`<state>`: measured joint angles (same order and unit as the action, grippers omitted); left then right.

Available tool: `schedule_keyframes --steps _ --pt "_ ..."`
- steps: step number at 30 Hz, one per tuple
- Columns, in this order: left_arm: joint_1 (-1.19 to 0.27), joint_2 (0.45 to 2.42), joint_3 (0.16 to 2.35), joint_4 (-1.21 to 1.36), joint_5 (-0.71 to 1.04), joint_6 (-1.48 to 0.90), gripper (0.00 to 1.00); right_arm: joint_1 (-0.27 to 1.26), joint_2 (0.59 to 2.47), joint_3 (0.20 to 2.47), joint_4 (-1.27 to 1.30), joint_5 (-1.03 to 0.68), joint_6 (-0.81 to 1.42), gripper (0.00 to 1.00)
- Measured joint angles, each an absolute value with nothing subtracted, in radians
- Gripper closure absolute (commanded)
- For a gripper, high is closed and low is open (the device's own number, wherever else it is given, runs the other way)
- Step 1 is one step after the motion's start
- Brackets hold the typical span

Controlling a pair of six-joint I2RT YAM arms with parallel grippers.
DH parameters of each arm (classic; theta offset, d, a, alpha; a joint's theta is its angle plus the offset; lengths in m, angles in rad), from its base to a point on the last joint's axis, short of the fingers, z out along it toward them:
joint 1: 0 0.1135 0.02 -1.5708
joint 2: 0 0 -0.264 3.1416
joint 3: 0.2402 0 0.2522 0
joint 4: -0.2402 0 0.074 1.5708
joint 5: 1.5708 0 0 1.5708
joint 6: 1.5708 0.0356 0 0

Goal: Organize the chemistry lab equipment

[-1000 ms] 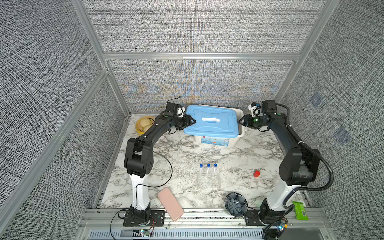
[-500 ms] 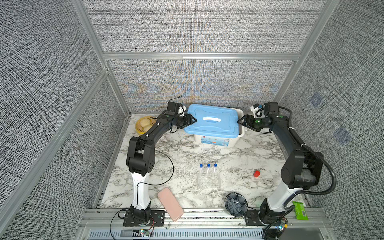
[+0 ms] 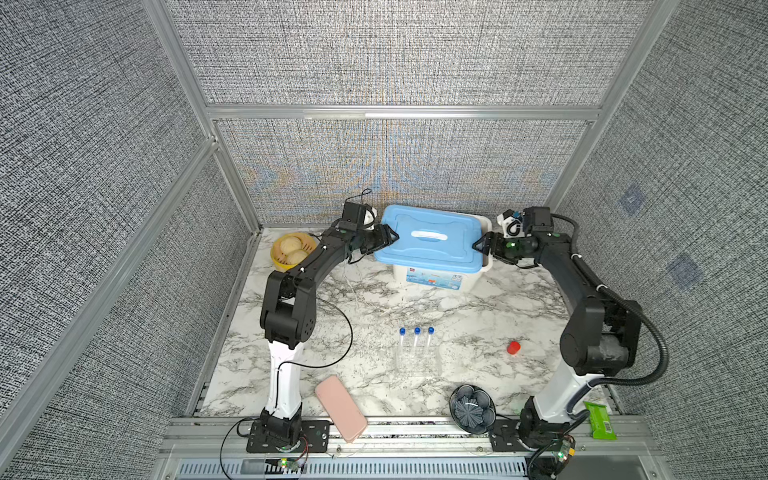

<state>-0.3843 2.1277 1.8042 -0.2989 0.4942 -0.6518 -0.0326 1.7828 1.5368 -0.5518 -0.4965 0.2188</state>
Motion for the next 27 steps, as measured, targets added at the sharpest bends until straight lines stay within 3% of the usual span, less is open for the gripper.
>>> schedule_keyframes --steps 8,18,27 --pt "-0.380 2.093 1.766 -0.303 0.448 -0.648 0.31 0.047 1.844 1.653 -0.643 -0.376 0.104 0.31" --pt "-0.352 2.002 1.710 -0.424 0.368 -0.589 0.31 0.120 1.884 1.698 -0.678 -0.393 0.046 0.33" --pt "-0.339 1.776 1.470 -0.453 0.300 -0.578 0.30 0.192 1.849 1.648 -0.663 -0.410 0.034 0.33"
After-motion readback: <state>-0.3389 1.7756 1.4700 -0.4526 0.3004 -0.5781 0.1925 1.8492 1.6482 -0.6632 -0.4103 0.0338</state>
